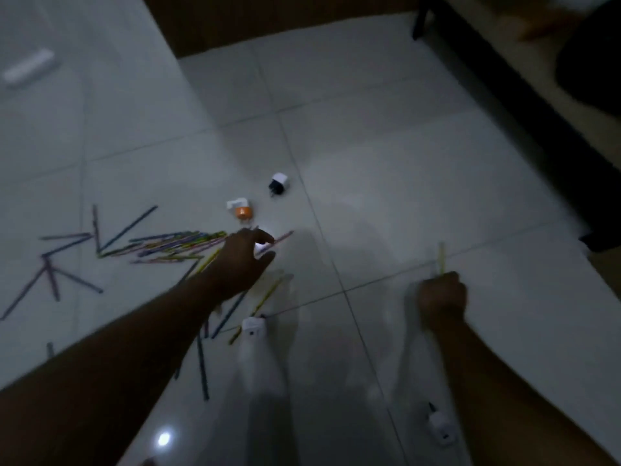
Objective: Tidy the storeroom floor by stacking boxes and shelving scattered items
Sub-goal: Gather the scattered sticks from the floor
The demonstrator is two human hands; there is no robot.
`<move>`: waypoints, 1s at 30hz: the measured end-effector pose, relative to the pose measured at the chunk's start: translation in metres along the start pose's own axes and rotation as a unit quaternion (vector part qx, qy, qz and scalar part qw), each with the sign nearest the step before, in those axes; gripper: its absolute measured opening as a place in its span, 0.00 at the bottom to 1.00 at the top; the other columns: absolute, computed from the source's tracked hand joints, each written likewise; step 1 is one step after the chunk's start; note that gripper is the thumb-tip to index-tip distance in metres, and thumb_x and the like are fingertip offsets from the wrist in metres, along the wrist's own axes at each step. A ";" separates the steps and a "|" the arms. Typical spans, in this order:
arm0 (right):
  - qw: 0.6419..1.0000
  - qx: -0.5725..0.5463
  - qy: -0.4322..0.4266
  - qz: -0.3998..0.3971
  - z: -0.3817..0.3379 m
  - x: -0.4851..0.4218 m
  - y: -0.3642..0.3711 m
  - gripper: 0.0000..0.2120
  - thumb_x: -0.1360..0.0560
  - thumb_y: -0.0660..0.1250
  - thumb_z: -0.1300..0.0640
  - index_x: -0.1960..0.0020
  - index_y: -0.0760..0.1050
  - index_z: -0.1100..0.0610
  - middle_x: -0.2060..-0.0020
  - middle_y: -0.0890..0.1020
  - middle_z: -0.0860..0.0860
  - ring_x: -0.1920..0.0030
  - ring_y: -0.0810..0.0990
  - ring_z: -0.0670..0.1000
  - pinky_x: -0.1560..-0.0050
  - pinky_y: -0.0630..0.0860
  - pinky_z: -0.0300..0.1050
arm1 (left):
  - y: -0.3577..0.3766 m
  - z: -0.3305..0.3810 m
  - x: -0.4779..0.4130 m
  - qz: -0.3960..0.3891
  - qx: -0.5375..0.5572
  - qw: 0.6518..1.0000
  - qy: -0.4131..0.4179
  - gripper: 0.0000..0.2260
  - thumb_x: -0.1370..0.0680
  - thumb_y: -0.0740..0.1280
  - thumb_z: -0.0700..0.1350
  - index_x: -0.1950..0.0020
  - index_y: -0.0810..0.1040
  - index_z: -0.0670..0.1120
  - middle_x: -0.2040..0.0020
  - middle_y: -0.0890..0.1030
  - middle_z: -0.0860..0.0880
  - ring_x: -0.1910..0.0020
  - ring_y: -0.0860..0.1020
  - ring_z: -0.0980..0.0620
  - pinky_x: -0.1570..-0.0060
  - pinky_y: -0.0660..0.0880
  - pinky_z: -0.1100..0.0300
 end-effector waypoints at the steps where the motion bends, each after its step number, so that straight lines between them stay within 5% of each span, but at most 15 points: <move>1: 0.998 -0.029 -0.048 -0.009 -0.026 0.021 0.009 0.16 0.22 0.58 0.58 0.42 0.75 0.67 0.42 0.77 0.68 0.42 0.77 0.69 0.45 0.74 0.55 | -0.021 -0.014 0.002 -0.001 -0.013 1.000 -0.021 0.12 0.23 0.70 0.54 0.43 0.82 0.49 0.48 0.81 0.45 0.48 0.79 0.44 0.49 0.70 0.57; 3: 0.984 -0.089 -0.135 -0.078 -0.086 0.072 0.034 0.13 0.28 0.66 0.60 0.44 0.75 0.60 0.45 0.77 0.62 0.47 0.79 0.65 0.48 0.75 0.53 | -0.062 -0.041 0.007 -0.008 -0.041 0.997 -0.068 0.11 0.22 0.71 0.55 0.44 0.82 0.51 0.48 0.81 0.47 0.48 0.79 0.46 0.48 0.73 0.56; 7: 0.882 0.010 -0.401 -0.248 -0.152 0.132 0.079 0.35 0.38 0.68 0.51 0.32 0.70 0.56 0.39 0.71 0.58 0.38 0.72 0.62 0.42 0.76 0.52 | -0.121 -0.093 0.009 -0.072 -0.148 0.983 -0.079 0.15 0.22 0.70 0.56 0.39 0.80 0.51 0.42 0.81 0.46 0.41 0.78 0.45 0.38 0.73 0.52; 12: 0.760 0.215 -0.552 -0.268 -0.199 0.156 0.121 0.53 0.39 0.77 0.48 0.20 0.54 0.47 0.31 0.63 0.56 0.34 0.66 0.61 0.38 0.72 0.55 | -0.136 -0.148 0.004 -0.099 -0.183 0.977 -0.055 0.21 0.22 0.70 0.56 0.32 0.76 0.47 0.37 0.79 0.45 0.39 0.76 0.45 0.38 0.72 0.52; 16: 0.710 0.276 -0.611 -0.215 -0.225 0.151 0.148 0.60 0.37 0.78 0.40 0.17 0.45 0.45 0.19 0.51 0.56 0.23 0.57 0.63 0.26 0.62 0.62 | -0.111 -0.199 0.009 -0.037 -0.129 0.988 -0.076 0.22 0.23 0.71 0.58 0.34 0.76 0.49 0.40 0.79 0.45 0.41 0.76 0.45 0.41 0.73 0.52; 19: 0.642 0.327 -0.673 -0.168 -0.254 0.160 0.158 0.59 0.36 0.77 0.38 0.17 0.43 0.45 0.18 0.51 0.55 0.22 0.55 0.63 0.24 0.57 0.64 | -0.092 -0.236 0.017 -0.018 -0.119 0.990 -0.077 0.26 0.25 0.70 0.63 0.34 0.76 0.49 0.40 0.78 0.44 0.40 0.75 0.42 0.42 0.74 0.49; 22: 0.608 0.349 -0.696 -0.153 -0.276 0.174 0.164 0.52 0.34 0.74 0.36 0.18 0.50 0.45 0.20 0.59 0.54 0.23 0.58 0.62 0.25 0.57 0.63 | -0.090 -0.263 0.020 -0.002 -0.168 0.986 0.020 0.35 0.28 0.62 0.69 0.32 0.74 0.43 0.37 0.76 0.40 0.39 0.74 0.38 0.39 0.73 0.45; 26: 0.589 0.324 -0.730 -0.123 -0.286 0.179 0.175 0.41 0.35 0.71 0.38 0.25 0.66 0.50 0.35 0.74 0.53 0.35 0.71 0.60 0.34 0.66 0.60 | -0.084 -0.274 -0.001 0.005 -0.216 0.975 0.053 0.44 0.30 0.62 0.73 0.24 0.66 0.43 0.27 0.68 0.40 0.28 0.67 0.39 0.30 0.68 0.42; 30: 0.603 0.271 -0.740 -0.126 -0.281 0.179 0.184 0.29 0.32 0.67 0.45 0.33 0.71 0.54 0.42 0.76 0.54 0.45 0.74 0.58 0.46 0.71 0.55 | -0.054 -0.280 -0.025 -0.065 -0.275 0.953 0.110 0.48 0.29 0.57 0.76 0.20 0.60 0.44 0.23 0.64 0.40 0.26 0.64 0.40 0.28 0.65 0.43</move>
Point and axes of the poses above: each hand's wrist, its own x-axis away from the middle knuckle, its own y-axis out of the palm, z = x × y, the point moved 2 cm from there along -x, towards the middle knuckle
